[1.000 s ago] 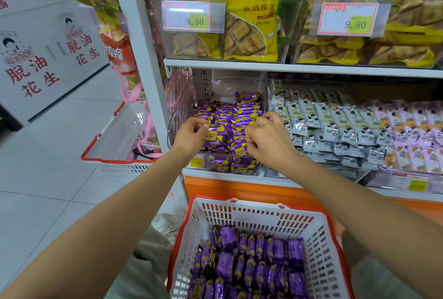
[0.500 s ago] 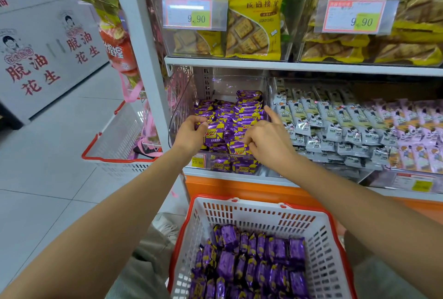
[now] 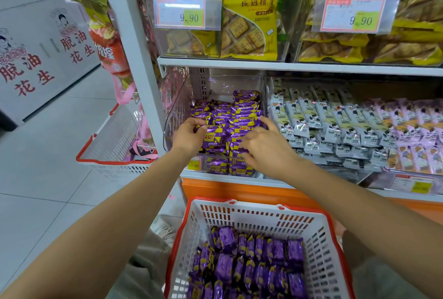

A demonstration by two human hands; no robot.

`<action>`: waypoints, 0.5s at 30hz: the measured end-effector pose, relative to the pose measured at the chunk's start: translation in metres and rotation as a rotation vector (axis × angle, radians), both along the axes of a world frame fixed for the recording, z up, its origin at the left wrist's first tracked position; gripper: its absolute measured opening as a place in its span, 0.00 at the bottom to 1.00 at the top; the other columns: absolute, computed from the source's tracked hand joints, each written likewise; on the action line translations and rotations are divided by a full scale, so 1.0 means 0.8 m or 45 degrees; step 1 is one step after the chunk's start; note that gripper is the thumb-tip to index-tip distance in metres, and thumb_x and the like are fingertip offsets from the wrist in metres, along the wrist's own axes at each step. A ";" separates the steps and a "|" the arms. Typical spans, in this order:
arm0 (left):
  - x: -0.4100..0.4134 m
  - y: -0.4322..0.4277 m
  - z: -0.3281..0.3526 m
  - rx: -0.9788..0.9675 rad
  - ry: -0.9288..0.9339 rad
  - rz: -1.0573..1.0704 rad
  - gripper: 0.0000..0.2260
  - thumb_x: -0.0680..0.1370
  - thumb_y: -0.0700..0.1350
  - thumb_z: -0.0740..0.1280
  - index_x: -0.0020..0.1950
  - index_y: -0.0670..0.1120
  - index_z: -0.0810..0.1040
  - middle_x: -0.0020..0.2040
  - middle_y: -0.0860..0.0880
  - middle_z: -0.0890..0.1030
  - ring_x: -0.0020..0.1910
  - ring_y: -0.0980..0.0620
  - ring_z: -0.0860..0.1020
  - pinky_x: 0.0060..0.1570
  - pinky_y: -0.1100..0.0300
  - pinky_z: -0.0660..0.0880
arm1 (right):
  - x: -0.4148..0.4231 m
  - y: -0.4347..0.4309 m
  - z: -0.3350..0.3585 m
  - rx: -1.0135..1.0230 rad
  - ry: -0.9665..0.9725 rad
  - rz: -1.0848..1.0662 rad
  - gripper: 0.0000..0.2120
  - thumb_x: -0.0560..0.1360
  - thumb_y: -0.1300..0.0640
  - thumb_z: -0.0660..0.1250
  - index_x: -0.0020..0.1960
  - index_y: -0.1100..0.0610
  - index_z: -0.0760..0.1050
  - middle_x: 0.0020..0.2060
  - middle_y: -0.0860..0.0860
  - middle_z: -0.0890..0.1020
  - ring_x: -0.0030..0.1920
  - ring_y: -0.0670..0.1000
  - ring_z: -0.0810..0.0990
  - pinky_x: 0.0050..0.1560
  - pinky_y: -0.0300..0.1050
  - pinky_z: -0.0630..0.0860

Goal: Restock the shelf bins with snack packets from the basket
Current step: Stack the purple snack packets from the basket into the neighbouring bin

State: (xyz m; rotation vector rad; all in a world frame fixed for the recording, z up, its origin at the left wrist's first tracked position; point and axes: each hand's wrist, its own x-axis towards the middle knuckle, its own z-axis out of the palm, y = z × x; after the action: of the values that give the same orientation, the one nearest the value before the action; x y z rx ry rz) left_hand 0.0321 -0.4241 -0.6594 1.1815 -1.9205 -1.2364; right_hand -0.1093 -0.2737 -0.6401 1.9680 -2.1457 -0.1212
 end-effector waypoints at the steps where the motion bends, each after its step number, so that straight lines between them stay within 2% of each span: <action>1: -0.002 -0.002 -0.001 -0.001 -0.004 0.005 0.08 0.81 0.44 0.63 0.59 0.45 0.76 0.50 0.48 0.77 0.48 0.50 0.75 0.49 0.55 0.72 | -0.002 -0.001 0.004 -0.053 -0.012 0.008 0.14 0.79 0.49 0.59 0.56 0.53 0.80 0.51 0.48 0.81 0.58 0.51 0.76 0.75 0.55 0.45; 4: -0.013 -0.009 -0.003 0.015 -0.015 -0.011 0.10 0.81 0.43 0.63 0.61 0.43 0.76 0.53 0.48 0.76 0.51 0.50 0.75 0.49 0.58 0.69 | -0.006 -0.008 0.021 -0.065 -0.061 -0.020 0.17 0.80 0.47 0.58 0.62 0.55 0.75 0.57 0.51 0.79 0.60 0.54 0.74 0.71 0.52 0.60; 7: -0.025 -0.020 -0.004 -0.014 -0.053 -0.015 0.08 0.81 0.43 0.64 0.59 0.44 0.77 0.55 0.45 0.77 0.54 0.46 0.75 0.53 0.53 0.72 | -0.007 -0.028 0.035 0.038 -0.189 -0.054 0.22 0.79 0.47 0.59 0.68 0.58 0.69 0.62 0.55 0.75 0.63 0.56 0.72 0.62 0.51 0.72; 10: -0.036 -0.037 -0.009 -0.050 -0.082 -0.019 0.04 0.80 0.41 0.65 0.54 0.47 0.77 0.55 0.41 0.80 0.55 0.42 0.78 0.55 0.50 0.73 | -0.011 -0.061 0.039 0.061 -0.377 -0.075 0.24 0.79 0.48 0.62 0.70 0.59 0.65 0.65 0.56 0.72 0.66 0.58 0.70 0.61 0.52 0.71; 13: -0.037 -0.047 -0.014 -0.059 -0.144 -0.083 0.08 0.81 0.39 0.63 0.59 0.42 0.77 0.58 0.44 0.79 0.57 0.47 0.76 0.52 0.61 0.70 | -0.013 -0.097 0.027 0.095 -0.511 -0.124 0.25 0.78 0.52 0.65 0.72 0.58 0.64 0.68 0.56 0.71 0.67 0.58 0.69 0.62 0.54 0.72; 15: -0.033 -0.050 -0.020 -0.063 -0.196 -0.133 0.10 0.81 0.39 0.63 0.61 0.42 0.76 0.59 0.46 0.78 0.57 0.50 0.75 0.51 0.64 0.67 | -0.012 -0.115 0.014 0.090 -0.507 -0.151 0.26 0.77 0.50 0.67 0.71 0.56 0.66 0.65 0.56 0.74 0.67 0.59 0.69 0.62 0.54 0.72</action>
State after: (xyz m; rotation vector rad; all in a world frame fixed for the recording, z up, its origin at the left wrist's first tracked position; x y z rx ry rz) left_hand 0.0055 -0.4640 -0.6752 1.1944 -2.1370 -1.1728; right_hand -0.1188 -0.3656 -0.6287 2.0425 -2.5345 0.1952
